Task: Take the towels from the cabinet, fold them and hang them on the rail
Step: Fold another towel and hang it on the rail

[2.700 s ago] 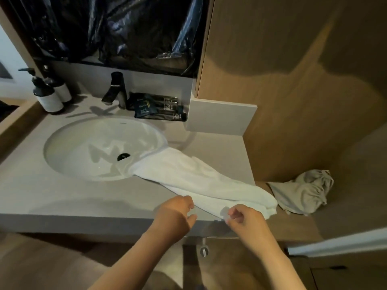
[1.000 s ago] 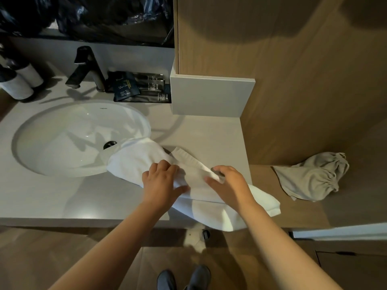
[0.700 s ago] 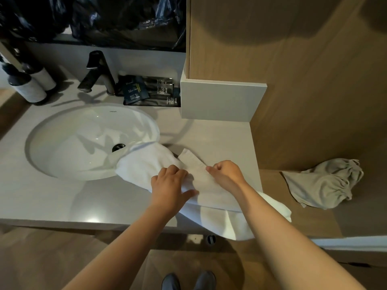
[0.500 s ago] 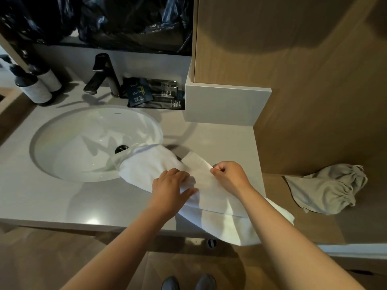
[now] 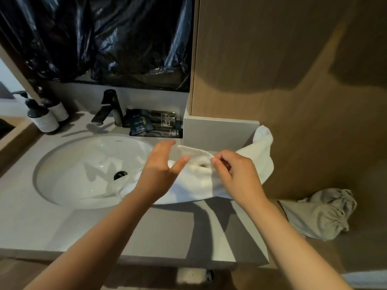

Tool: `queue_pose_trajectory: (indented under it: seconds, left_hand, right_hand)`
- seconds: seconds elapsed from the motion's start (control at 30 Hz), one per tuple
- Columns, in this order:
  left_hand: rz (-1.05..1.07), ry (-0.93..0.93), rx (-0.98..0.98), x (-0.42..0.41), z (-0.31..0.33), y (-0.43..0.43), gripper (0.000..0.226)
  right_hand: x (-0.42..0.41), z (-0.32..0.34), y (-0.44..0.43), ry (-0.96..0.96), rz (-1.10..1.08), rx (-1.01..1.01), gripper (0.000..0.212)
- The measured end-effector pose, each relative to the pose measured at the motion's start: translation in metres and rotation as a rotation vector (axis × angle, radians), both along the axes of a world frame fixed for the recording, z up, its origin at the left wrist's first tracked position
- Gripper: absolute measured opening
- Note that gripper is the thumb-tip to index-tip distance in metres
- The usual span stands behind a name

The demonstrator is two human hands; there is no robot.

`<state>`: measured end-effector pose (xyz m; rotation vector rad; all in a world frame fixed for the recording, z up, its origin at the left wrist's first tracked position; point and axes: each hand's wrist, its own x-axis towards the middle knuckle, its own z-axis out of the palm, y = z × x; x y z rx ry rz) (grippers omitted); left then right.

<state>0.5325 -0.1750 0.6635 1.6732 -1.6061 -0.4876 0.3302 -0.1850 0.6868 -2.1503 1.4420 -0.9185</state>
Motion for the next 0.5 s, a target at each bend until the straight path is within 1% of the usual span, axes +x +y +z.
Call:
queue_pose_trajectory:
  seconds: [0.07, 0.13, 0.17, 0.2, 0.23, 0.3, 0.33, 0.4, 0.43, 0.5]
  left_hand:
    - [-0.008, 0.071, 0.121, 0.002, 0.009, -0.009, 0.057]
    - [-0.108, 0.144, 0.242, 0.004, 0.011, -0.013, 0.050]
    - [-0.166, 0.180, 0.286, 0.003, 0.011, -0.013, 0.040]
    - [-0.198, 0.182, 0.313, 0.002, 0.010, -0.010, 0.024]
    - [-0.219, 0.156, 0.307, 0.001, 0.008, -0.007, 0.012]
    - [-0.242, 0.060, 0.241, -0.004, 0.007, -0.004, 0.024]
    - [-0.238, 0.032, 0.201, -0.006, 0.011, -0.002, 0.025]
    - [-0.214, 0.034, 0.116, -0.013, 0.022, -0.001, 0.027]
    - [-0.211, 0.029, 0.076, -0.017, 0.029, -0.002, 0.028]
    - [-0.231, -0.040, 0.021, -0.026, 0.045, -0.001, 0.035]
  right_hand:
    - [-0.003, 0.006, 0.007, -0.030, 0.016, -0.013, 0.022]
    - [-0.009, 0.012, 0.011, -0.062, -0.007, -0.024, 0.021]
    - [-0.012, 0.014, 0.011, -0.077, -0.024, -0.022, 0.021]
    - [-0.016, 0.015, 0.012, -0.087, -0.043, -0.016, 0.021]
    - [-0.019, 0.016, 0.013, -0.095, -0.057, -0.009, 0.021]
    - [-0.026, 0.017, 0.016, -0.113, -0.085, 0.023, 0.020]
    - [-0.030, 0.018, 0.017, -0.120, -0.106, 0.058, 0.021]
    - [-0.035, 0.021, 0.018, -0.121, -0.125, 0.134, 0.023]
    - [-0.038, 0.023, 0.018, -0.126, -0.119, 0.163, 0.021]
    - [-0.041, 0.029, 0.020, -0.121, -0.099, 0.182, 0.009]
